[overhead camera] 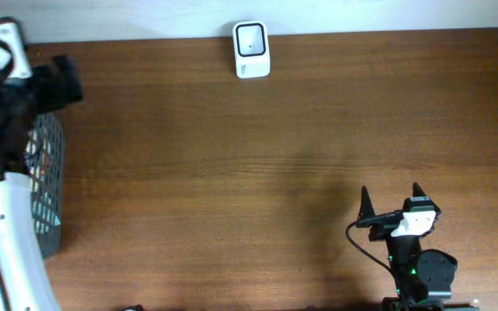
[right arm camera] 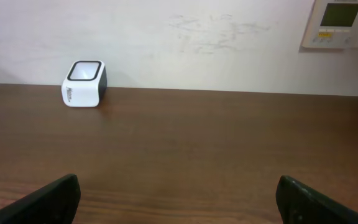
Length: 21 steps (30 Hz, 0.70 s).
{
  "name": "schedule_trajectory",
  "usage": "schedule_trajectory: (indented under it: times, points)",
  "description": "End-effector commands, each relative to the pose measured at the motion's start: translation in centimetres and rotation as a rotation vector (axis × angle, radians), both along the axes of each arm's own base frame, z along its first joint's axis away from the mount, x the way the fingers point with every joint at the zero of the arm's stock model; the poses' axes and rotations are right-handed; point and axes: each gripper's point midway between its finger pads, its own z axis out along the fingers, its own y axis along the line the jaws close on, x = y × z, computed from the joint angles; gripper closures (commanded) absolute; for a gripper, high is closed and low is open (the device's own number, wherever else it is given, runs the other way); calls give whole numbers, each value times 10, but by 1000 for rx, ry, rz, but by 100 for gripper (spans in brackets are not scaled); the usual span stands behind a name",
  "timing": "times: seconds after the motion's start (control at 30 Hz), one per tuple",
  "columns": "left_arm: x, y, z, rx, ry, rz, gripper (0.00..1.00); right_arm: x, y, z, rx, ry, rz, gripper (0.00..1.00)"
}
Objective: Scan the item barcode
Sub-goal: 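Reach the left gripper into the grey basket and grasp a snack bag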
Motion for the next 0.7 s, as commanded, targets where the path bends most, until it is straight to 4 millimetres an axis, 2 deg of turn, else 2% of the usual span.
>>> schedule_trajectory:
  times: [0.0, 0.1, 0.13, 0.2, 0.23, 0.27, 0.33, 0.37, 0.43, 0.6, 0.63, 0.67]
  points:
    - [-34, 89, 8, -90, -46, 340, 1, 0, 0, -3, 12, 5, 1, 1]
    - [-75, 155, 4, -133, -63, 561, 1, 0, 0, -3, 12, 5, 1, 1]
    - [-82, 171, -4, -157, -53, 614, 1, 0, 0, -3, 12, 5, 1, 1]
    - [-81, 195, -38, -204, 26, 662, 1, 0, 0, -3, 12, 5, 1, 1]
    - [-72, 200, -65, -248, 83, 659, 1, 0, 0, -3, 12, 5, 1, 1]
    - [-62, 206, -101, -305, 165, 654, 1, 0, 0, -3, 12, 5, 1, 1]
    - [-56, 211, -143, -354, 263, 659, 1, 0, 0, -3, 12, 5, 1, 1]
    - [-48, 210, -171, -398, 316, 641, 1, 0, 0, -3, 12, 5, 1, 1]
    - [-34, 203, -220, -468, 411, 605, 1, 0, 0, -3, 12, 5, 1, 1]
    - [-21, 196, -297, -527, 549, 591, 2, 0, 0, -3, 12, 5, 1, 1]
    - [-20, 196, -307, -533, 563, 590, 14, 0, 0, -3, 12, 5, 1, 1]
    - [-20, 196, -311, -535, 570, 590, 62, 0, 0, -3, 12, 5, 1, 1]
